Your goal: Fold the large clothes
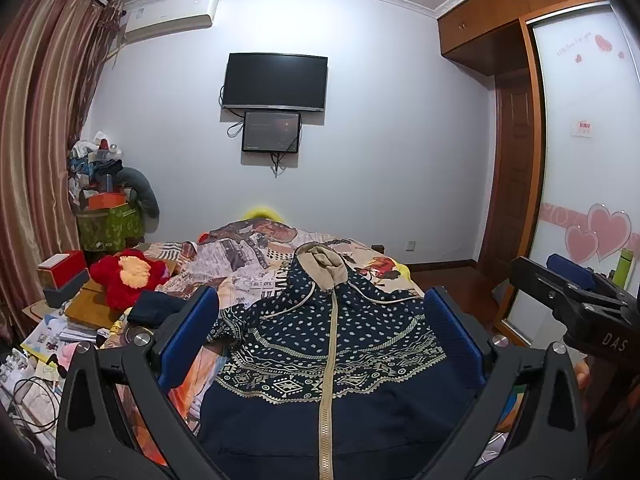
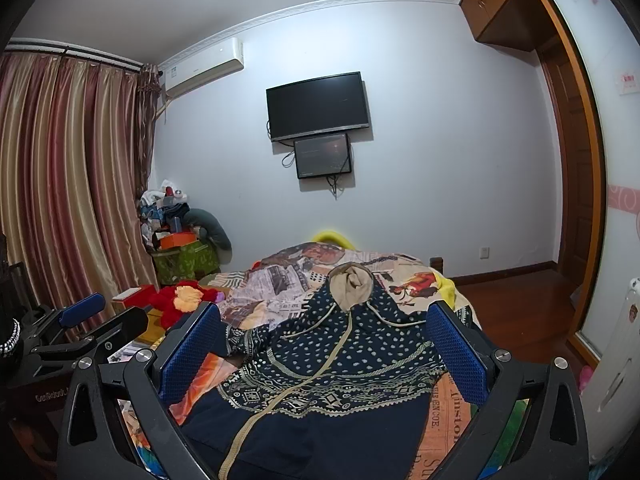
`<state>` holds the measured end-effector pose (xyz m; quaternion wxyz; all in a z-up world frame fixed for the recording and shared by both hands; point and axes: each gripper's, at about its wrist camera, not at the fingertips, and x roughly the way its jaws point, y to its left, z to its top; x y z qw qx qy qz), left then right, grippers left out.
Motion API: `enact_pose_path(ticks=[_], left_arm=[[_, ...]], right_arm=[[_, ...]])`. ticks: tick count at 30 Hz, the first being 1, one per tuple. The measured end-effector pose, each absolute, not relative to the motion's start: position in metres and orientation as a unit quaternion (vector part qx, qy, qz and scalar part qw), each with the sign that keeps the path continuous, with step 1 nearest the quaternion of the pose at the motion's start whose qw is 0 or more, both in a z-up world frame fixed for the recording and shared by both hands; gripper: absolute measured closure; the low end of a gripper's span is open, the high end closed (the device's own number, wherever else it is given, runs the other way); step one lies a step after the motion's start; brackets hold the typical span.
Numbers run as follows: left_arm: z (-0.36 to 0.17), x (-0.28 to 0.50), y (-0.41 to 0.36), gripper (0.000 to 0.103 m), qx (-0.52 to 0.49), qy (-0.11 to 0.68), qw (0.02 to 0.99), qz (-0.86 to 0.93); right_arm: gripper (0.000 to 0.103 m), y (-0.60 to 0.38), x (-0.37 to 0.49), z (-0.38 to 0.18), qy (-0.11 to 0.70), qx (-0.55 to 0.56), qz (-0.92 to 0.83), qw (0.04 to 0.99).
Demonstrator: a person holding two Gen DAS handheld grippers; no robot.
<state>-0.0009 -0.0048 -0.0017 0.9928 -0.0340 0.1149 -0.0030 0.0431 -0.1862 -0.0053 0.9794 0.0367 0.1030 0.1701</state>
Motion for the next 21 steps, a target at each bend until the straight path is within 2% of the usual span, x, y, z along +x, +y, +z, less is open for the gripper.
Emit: enact_pose_path(ticks=[21], left_arm=[[-0.0016,-0.0003,-0.0075,0.000,-0.033,0.114,0.993,-0.005]], right_arm=[[0.000,-0.1892,0.0432,0.0002,0.102,0.038,0.164,0.980]])
